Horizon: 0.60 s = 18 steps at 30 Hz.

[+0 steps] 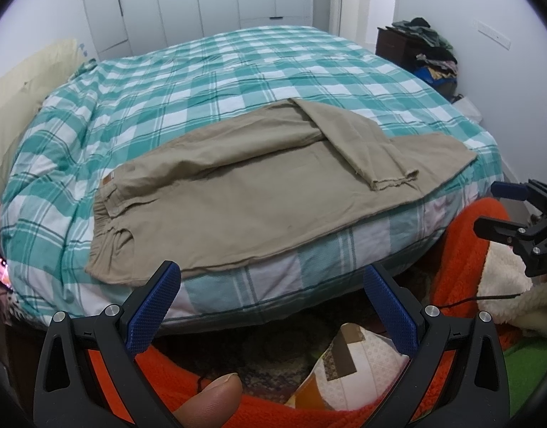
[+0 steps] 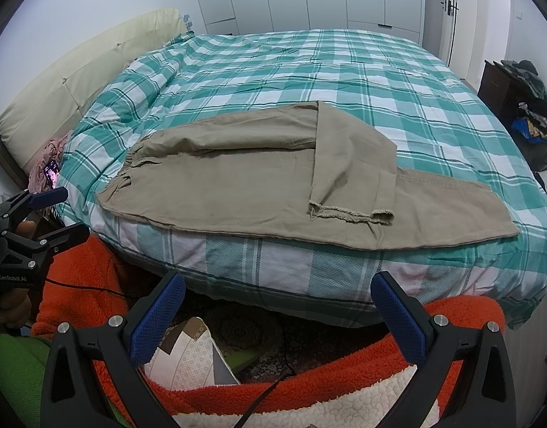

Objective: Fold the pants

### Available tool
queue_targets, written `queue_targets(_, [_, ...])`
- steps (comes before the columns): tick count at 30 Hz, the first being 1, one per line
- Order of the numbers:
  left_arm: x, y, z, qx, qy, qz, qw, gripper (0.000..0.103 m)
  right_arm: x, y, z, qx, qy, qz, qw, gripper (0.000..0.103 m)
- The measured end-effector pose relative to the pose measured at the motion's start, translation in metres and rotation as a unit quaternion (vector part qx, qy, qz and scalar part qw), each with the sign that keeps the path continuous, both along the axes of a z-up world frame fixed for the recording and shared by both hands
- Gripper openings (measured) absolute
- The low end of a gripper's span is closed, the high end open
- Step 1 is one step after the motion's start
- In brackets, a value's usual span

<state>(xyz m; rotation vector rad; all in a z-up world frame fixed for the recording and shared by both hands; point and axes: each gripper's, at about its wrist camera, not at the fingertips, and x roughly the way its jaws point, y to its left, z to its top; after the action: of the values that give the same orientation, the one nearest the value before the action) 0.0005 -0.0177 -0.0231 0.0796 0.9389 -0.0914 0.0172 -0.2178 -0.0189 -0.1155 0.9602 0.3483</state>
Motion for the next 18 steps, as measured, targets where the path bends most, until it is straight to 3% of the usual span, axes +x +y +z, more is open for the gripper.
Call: queue_targets(18, [0.0011,0.0003,0.0019,-0.006,0.002,-0.002,1.0000,0.102,-0.0011,0.0021,0.0013,-0.003,-0.002,0.004,1.000,0.103])
